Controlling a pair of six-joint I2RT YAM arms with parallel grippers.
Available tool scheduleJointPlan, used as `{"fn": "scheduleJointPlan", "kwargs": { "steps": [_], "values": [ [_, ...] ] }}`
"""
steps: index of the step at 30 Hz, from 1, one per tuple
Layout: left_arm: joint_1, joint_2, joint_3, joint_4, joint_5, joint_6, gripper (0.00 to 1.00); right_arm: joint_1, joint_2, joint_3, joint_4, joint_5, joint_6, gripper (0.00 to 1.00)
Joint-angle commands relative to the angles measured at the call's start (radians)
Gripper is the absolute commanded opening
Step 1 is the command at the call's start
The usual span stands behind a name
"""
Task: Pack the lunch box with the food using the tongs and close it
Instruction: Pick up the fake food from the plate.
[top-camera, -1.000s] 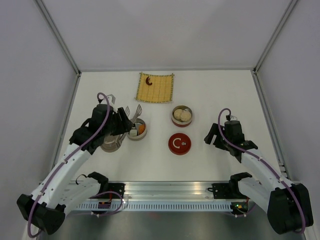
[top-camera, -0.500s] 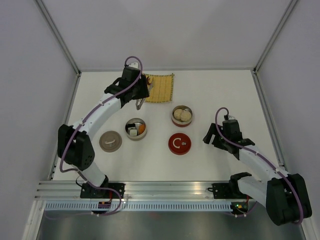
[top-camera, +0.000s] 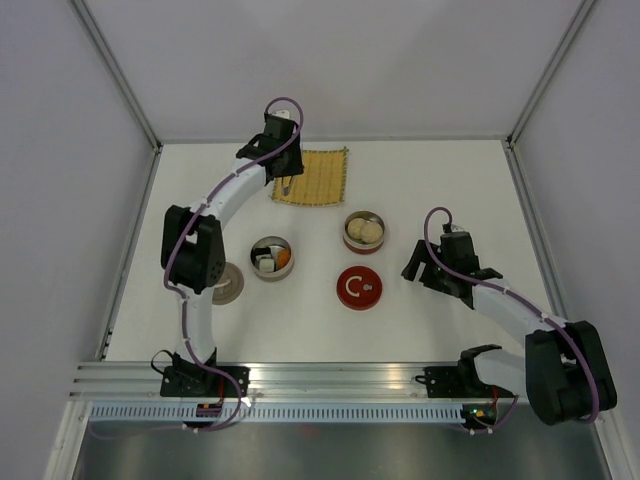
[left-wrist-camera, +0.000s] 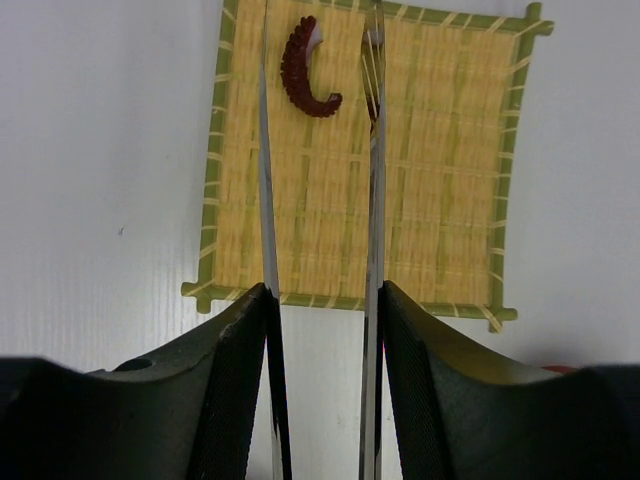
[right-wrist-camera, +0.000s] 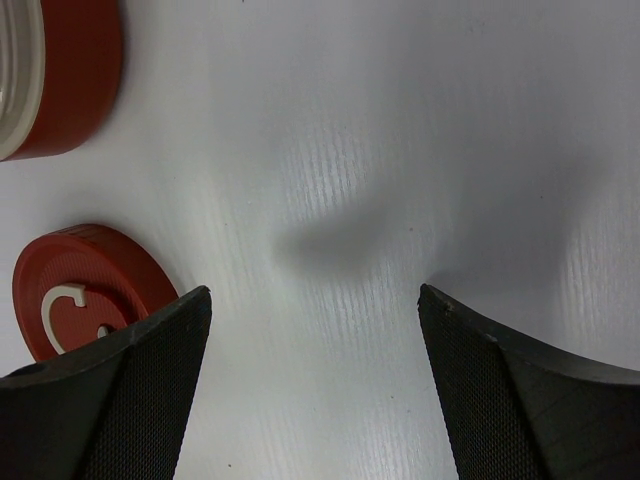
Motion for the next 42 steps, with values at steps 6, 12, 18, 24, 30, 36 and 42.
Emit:
{"fn": "scheduleJointPlan", "kwargs": {
  "steps": [6, 12, 18, 24, 30, 36, 42],
  "values": [
    [0.014, 0.063, 0.056, 0.008, -0.004, 0.044, 0.52, -0.002, 0.049, 0.053, 0.022, -0.009, -0.013, 0.9],
    [0.014, 0.095, 0.064, 0.007, 0.017, 0.048, 0.47, -0.003, 0.036, 0.062, 0.008, -0.006, -0.016, 0.9],
    [0.014, 0.123, 0.064, -0.001, -0.004, 0.067, 0.45, -0.003, -0.078, 0.108, -0.048, 0.002, -0.033, 0.9],
    [0.014, 0.146, 0.079, -0.004, 0.003, 0.071, 0.45, -0.002, -0.243, 0.235, -0.145, 0.062, -0.113, 0.91],
    [0.014, 0.175, 0.113, -0.01, 0.002, 0.062, 0.45, -0.003, -0.303, 0.341, -0.225, 0.126, -0.146, 0.92],
    [0.016, 0.189, 0.142, -0.029, 0.02, 0.053, 0.5, -0.003, -0.316, 0.334, -0.228, 0.125, -0.145, 0.92],
    [0.022, 0.21, 0.179, -0.059, 0.054, 0.044, 0.52, -0.003, -0.314, 0.317, -0.233, 0.126, -0.142, 0.92]
  ]
}}
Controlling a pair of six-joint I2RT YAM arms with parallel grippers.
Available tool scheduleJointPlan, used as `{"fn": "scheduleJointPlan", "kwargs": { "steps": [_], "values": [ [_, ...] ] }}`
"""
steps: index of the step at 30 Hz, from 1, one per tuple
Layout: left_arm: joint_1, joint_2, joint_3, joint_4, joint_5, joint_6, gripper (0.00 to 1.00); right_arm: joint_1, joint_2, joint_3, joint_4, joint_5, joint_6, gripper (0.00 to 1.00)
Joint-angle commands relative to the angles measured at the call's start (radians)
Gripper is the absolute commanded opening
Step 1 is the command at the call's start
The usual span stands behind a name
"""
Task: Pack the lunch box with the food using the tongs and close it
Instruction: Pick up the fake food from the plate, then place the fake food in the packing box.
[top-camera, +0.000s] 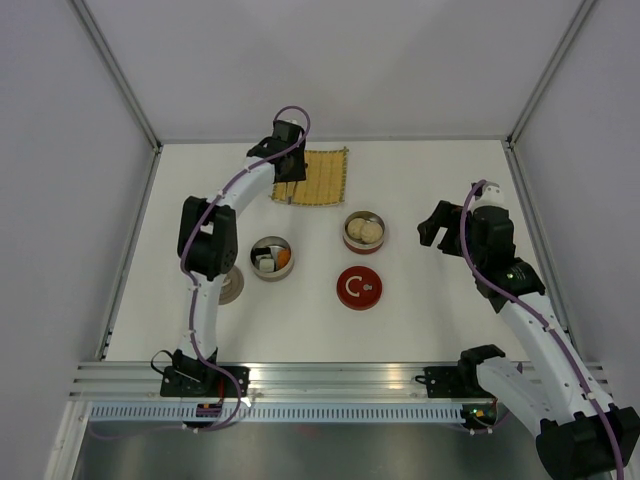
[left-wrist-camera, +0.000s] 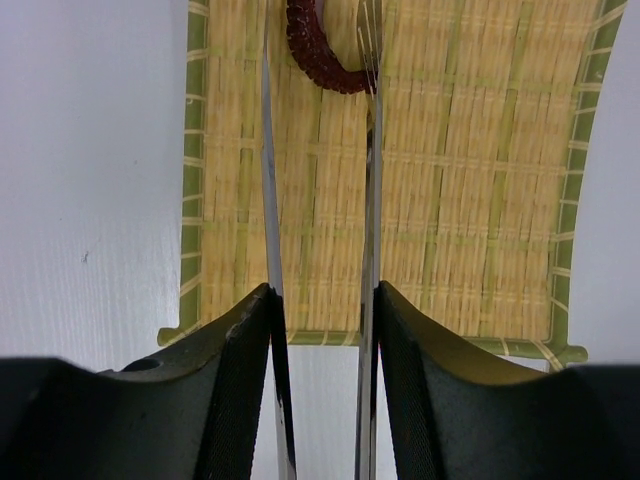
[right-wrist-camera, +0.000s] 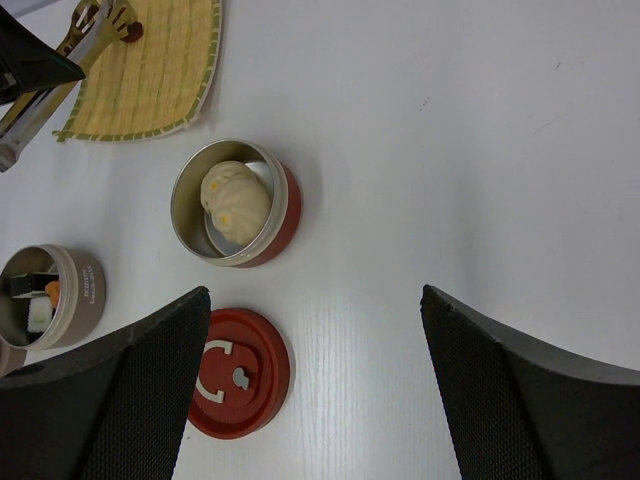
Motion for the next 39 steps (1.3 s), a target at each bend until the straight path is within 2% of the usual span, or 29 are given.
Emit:
{"fn": "scheduleJointPlan", "kwargs": {
  "steps": [1, 11, 17, 26, 29, 32, 33, 34, 37, 39],
  "values": [
    [0.008, 0.026, 0.062, -0.018, 0.034, 0.006, 0.5, -0.002, -0.003, -0.004, -0.011, 0.024, -0.017, 0.92],
    [0.008, 0.022, 0.085, -0.029, 0.037, 0.026, 0.2, -0.002, -0.017, -0.009, -0.017, 0.044, -0.011, 0.92],
    [0.008, -0.055, 0.076, -0.032, 0.037, 0.058, 0.13, -0.002, -0.02, -0.015, -0.014, 0.044, -0.002, 0.92],
    [0.008, -0.245, -0.045, -0.03, 0.092, 0.061, 0.1, -0.002, -0.021, -0.024, -0.013, 0.044, 0.015, 0.92],
    [0.006, -0.374, -0.169, -0.035, 0.106, 0.05, 0.09, -0.002, -0.029, -0.026, -0.02, 0.047, 0.017, 0.92],
    [0.005, -0.571, -0.419, -0.045, 0.138, 0.03, 0.09, -0.001, -0.035, -0.031, -0.031, 0.057, 0.015, 0.92],
    [0.002, -0.692, -0.471, -0.064, 0.143, 0.026, 0.09, -0.004, -0.037, -0.034, -0.034, 0.058, 0.015, 0.92],
    [0.0, -0.749, -0.519, -0.079, 0.143, 0.02, 0.09, -0.002, -0.038, -0.037, -0.036, 0.06, 0.015, 0.92],
    [-0.001, -0.967, -0.698, -0.182, 0.152, -0.014, 0.1, -0.002, -0.04, -0.049, -0.036, 0.054, 0.023, 0.92],
    [0.0, -1.068, -0.745, -0.266, 0.158, -0.029, 0.1, -0.002, -0.038, -0.061, -0.03, 0.04, 0.029, 0.92]
  ]
}}
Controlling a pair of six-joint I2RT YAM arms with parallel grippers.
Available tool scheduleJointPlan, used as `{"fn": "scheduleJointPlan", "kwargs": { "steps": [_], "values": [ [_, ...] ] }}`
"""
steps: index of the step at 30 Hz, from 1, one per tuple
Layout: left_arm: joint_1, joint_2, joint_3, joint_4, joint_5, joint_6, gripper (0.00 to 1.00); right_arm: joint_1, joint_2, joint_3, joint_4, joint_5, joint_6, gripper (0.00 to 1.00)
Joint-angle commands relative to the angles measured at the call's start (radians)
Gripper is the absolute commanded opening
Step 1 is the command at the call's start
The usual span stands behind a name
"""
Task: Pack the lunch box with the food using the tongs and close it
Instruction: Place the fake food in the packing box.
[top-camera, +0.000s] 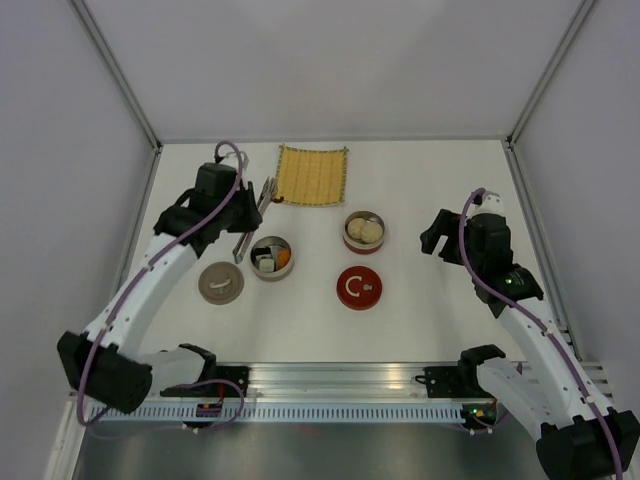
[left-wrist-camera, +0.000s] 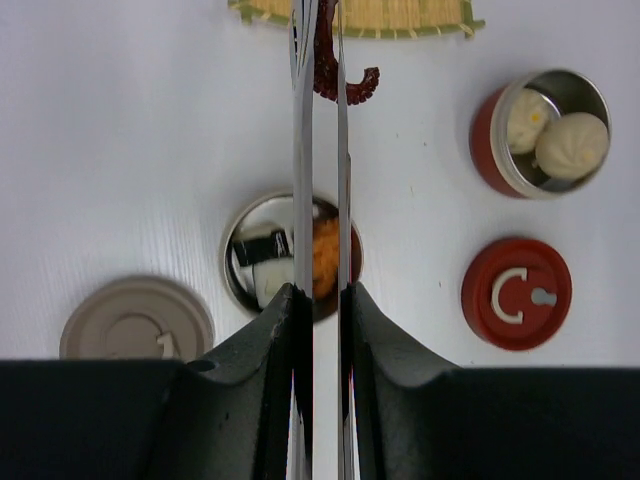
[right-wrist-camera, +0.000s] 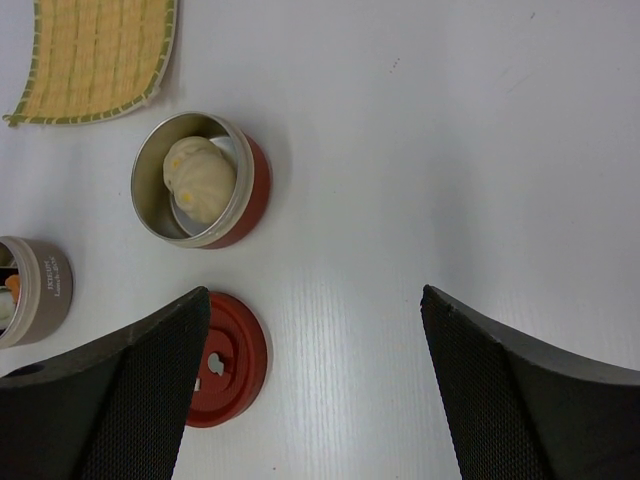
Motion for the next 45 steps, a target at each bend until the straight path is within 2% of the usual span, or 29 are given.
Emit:
{"fn": "scheduleJointPlan", "kwargs": {
  "steps": [1, 4, 9, 17, 23, 29, 38, 45],
  "values": [
    [-0.002, -0.214, -0.092, -0.135, 0.042, -0.06, 0.1, -0.002, -0.011, -0.022, 0.005, -0.009, 0.018, 0.92],
    [-0.002, -0.348, -0.158, -0.207, 0.086, -0.095, 0.1, -0.002, -0.013, -0.046, 0.017, -0.029, 0.032, 0.92],
    [-0.002, -0.433, -0.258, -0.23, 0.121, -0.112, 0.1, -0.002, -0.014, -0.114, 0.051, -0.038, 0.06, 0.92],
    [-0.003, -0.414, -0.323, -0.186, 0.206, -0.08, 0.11, -0.002, -0.056, -0.16, 0.034, -0.039, 0.092, 0.92],
    [-0.003, -0.351, -0.332, -0.159, 0.214, -0.074, 0.14, -0.002, -0.08, -0.163, -0.001, -0.018, 0.087, 0.92],
    [-0.003, -0.376, -0.313, -0.164, 0.135, -0.08, 0.27, -0.002, -0.095, -0.166, -0.018, -0.001, 0.078, 0.92],
    [-0.003, -0.365, -0.295, -0.17, 0.118, -0.083, 0.47, -0.002, -0.092, -0.164, -0.015, -0.01, 0.077, 0.92],
    [-0.003, -0.374, -0.254, -0.173, 0.1, -0.074, 0.51, -0.002, -0.096, -0.172, -0.009, -0.016, 0.083, 0.92]
  ]
}}
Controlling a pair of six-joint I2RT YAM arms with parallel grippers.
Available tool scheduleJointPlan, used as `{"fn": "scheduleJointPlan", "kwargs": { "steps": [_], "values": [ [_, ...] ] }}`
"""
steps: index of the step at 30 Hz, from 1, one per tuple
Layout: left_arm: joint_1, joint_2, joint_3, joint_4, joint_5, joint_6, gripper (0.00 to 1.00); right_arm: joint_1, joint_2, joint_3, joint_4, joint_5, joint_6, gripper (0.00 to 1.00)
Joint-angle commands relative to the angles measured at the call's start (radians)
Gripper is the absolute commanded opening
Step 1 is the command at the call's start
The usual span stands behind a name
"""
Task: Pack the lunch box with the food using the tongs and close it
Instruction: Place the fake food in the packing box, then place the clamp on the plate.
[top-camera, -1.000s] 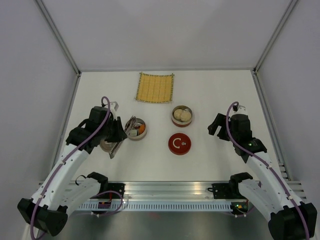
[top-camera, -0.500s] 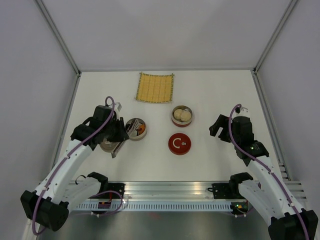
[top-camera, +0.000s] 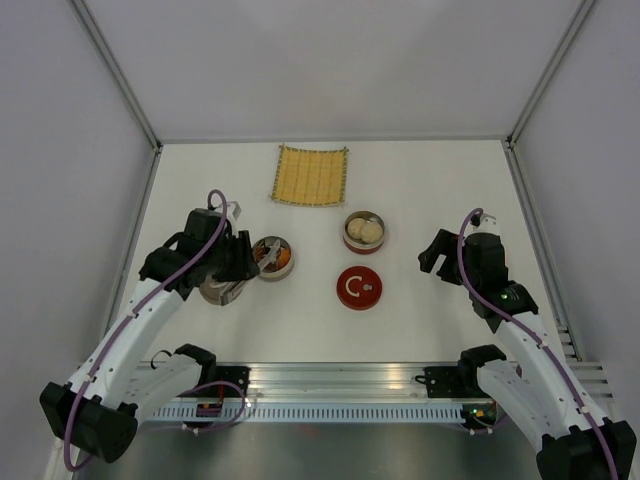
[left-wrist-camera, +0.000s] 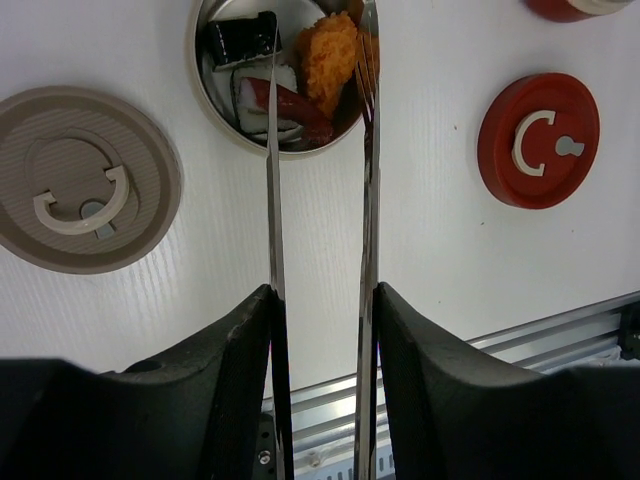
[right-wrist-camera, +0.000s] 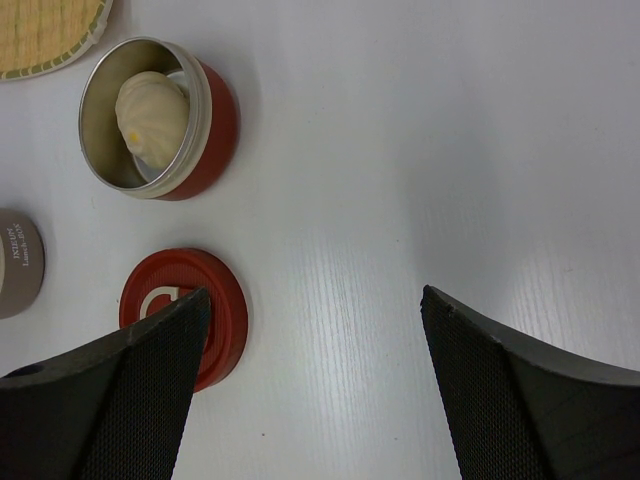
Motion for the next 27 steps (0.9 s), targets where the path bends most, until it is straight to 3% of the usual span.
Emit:
{"fn": "scheduleJointPlan", "kwargs": {
  "steps": [1, 11, 16, 27],
  "values": [
    [-0.003, -0.015, 0.077, 0.027, -0.023, 0.002, 0.51, -0.002, -0.008, -0.006, 0.008, 0.005, 0.004, 0.92],
    [-0.044, 0.13, 0.23, 0.187, -0.04, -0.015, 0.37, -0.002, -0.004, -0.008, 0.009, 0.025, 0.025, 0.92],
    [-0.125, 0.278, 0.267, 0.383, -0.202, -0.049, 0.31, -0.002, -0.01, -0.009, 0.002, 0.028, 0.028, 0.92],
    [-0.279, 0.805, 0.488, 0.629, -0.607, -0.072, 0.26, -0.002, -0.011, -0.017, -0.003, 0.043, 0.024, 0.93]
  ]
}}
